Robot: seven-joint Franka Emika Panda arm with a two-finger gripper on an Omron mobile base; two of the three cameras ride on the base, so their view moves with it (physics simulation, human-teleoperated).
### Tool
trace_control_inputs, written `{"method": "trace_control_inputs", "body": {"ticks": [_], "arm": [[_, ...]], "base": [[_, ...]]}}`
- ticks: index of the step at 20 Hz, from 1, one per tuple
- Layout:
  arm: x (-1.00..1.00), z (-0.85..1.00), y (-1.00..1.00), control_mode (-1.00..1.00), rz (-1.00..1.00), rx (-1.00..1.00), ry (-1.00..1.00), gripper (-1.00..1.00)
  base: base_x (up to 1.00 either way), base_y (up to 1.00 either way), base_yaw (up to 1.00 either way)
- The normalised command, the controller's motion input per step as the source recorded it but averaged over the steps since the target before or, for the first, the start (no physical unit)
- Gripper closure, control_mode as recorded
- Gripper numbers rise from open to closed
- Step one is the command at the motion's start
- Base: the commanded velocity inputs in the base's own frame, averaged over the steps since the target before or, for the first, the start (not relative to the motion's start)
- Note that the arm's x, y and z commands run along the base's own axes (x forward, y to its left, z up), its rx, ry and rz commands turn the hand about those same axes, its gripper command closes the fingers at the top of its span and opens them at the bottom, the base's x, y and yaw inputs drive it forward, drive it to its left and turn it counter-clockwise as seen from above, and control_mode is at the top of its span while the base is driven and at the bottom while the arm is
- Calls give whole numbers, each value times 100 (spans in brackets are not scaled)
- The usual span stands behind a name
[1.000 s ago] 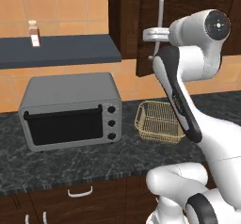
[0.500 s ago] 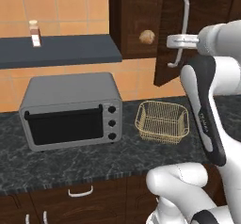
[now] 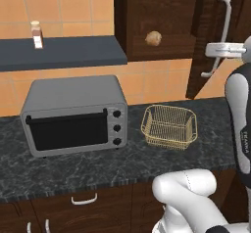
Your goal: Open the cabinet, pick up the bread from the cabinet and place it in the basket. Then move the basket to the dining counter.
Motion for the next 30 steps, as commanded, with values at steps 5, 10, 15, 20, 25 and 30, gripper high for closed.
{"method": "trace_control_inputs", "body": {"ticks": [5,10,15,20,25,30], "arm": [[-17,-33,-100,-100,0,1,0,100],[-10,-30,-100,-100,-1,1,-7,100],[-36,-13,-98,-100,-10,0,-11,100],[-100,25,-39,-100,0,7,-16,100],[-100,9,20,-100,-1,13,-15,100],[-72,-40,100,-100,-10,2,-15,100]], "base": [[0,0,0],[0,0,0],[0,0,0],[0,0,0],[0,0,0],[0,0,0]]}}
